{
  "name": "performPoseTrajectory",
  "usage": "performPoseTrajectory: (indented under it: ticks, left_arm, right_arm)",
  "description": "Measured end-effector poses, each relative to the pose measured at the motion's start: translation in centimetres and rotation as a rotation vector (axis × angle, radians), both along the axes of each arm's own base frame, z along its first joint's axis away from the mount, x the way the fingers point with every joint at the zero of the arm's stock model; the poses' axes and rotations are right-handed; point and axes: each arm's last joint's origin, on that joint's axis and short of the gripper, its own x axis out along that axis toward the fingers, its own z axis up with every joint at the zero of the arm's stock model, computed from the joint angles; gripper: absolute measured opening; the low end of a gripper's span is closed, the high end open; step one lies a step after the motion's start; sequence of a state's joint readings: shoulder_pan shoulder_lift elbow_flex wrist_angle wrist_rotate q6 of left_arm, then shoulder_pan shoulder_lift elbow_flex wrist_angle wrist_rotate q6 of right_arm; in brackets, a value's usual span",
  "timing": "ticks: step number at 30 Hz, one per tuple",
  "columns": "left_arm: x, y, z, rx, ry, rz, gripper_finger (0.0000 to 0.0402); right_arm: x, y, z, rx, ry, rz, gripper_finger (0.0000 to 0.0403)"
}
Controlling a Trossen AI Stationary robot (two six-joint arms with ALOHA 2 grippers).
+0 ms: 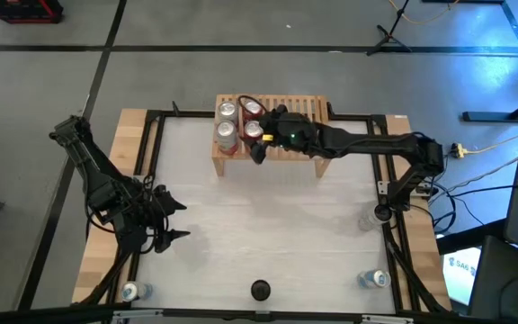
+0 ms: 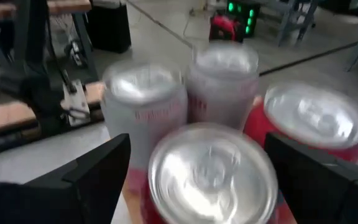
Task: Place canned beverage on shelf
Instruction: Put the orange soda can on the shelf aligned with the other orange soda can, then put the top white yellow soda can on the shelf
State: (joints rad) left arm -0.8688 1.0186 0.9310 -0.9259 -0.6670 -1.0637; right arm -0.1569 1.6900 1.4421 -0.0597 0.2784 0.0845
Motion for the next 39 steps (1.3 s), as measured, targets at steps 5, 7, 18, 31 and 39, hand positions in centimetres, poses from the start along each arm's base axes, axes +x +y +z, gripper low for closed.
performPoseTrajectory:
  ticks: [5, 7, 18, 31, 39]
  left_arm:
    - [0.0, 0.0, 0.0, 0.000, 0.000, 0.000, 0.0369]
    - [0.0, 0.0, 0.0, 0.001, 0.000, 0.000, 0.0369]
    - [0.0, 0.0, 0.0, 0.000, 0.000, -0.001, 0.0369]
    - [0.0, 0.0, 0.0, -0.002, 0.002, -0.003, 0.0369]
    - [0.2, 0.2, 0.0, 0.037, 0.001, -0.017, 0.0369]
  right_arm:
    - [0.0, 0.1, 1.8, 0.001, -0.015, 0.023, 0.0360]
    - [0.0, 0.1, 2.5, 0.000, -0.023, 0.029, 0.0360]
    - [-1.4, 1.6, 6.9, 0.064, 0.045, 0.158, 0.0360]
    - [-8.7, 11.0, 10.8, 0.261, 0.261, 0.148, 0.0360]
    - [-14.3, 14.1, 9.9, 0.362, 0.406, -0.136, 0.0360]
